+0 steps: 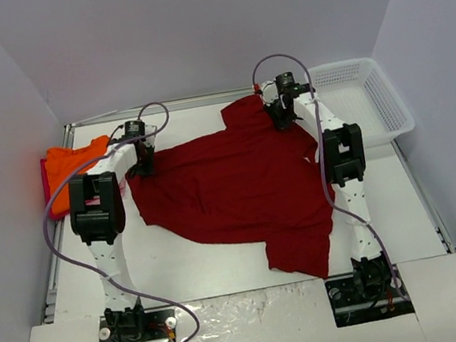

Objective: Fold and stack the t-shirts
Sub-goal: Flatten out the tshirt

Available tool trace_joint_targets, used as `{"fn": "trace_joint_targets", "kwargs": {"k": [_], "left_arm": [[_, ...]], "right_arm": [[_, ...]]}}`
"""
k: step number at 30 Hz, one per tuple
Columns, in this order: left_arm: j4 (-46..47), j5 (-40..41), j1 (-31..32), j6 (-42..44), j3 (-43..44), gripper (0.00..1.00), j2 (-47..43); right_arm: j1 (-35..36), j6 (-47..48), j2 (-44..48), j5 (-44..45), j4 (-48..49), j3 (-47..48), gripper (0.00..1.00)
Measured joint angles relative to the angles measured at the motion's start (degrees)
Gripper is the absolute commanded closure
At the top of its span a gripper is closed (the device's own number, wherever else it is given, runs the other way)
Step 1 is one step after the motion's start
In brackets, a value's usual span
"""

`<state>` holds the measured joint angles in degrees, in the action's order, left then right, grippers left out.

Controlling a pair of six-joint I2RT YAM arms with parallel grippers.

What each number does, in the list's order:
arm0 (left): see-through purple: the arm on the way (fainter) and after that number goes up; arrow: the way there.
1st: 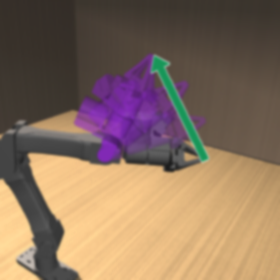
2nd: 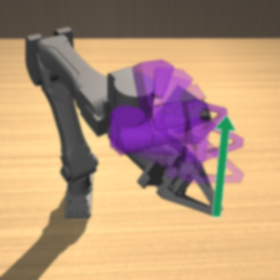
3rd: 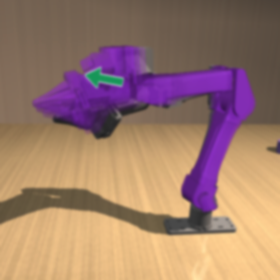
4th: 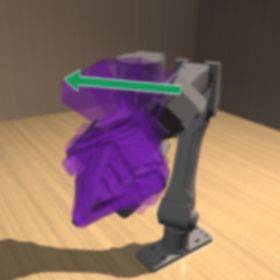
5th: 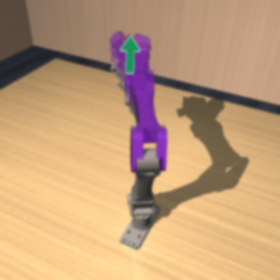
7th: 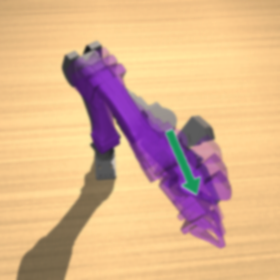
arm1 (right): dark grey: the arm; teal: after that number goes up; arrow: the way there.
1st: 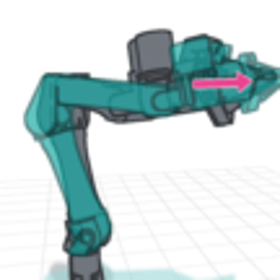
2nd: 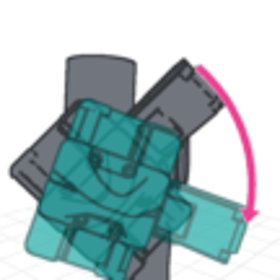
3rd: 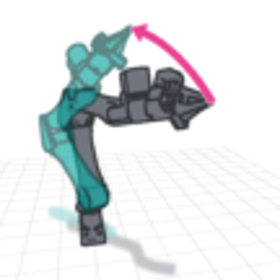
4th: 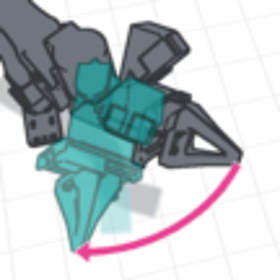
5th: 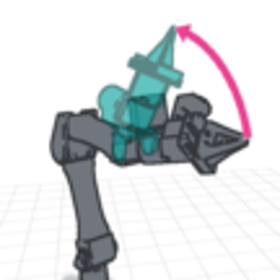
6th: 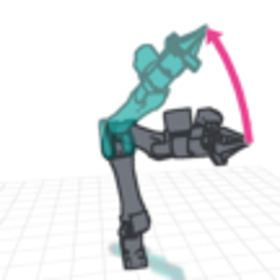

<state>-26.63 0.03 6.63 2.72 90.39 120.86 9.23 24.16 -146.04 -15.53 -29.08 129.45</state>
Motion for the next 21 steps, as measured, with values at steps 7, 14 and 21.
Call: {"fn": "trace_joint_targets", "kwargs": {"k": [7,14,21], "left_arm": [[-2.60,1.73,0.85,1.70,9.90,0.98,6.19],[-7.78,2.21,1.97,3.80,25.64,0.98,15.28],[-13.20,3.17,2.51,5.90,43.65,0.98,25.55]], "right_arm": [[-1.14,-1.90,-1.03,3.23,1.40,1.44,1.00],[-1.57,-2.54,-2.75,6.34,1.86,4.20,1.00],[-1.81,-2.54,-5.99,8.57,2.05,9.40,1.00]]}}
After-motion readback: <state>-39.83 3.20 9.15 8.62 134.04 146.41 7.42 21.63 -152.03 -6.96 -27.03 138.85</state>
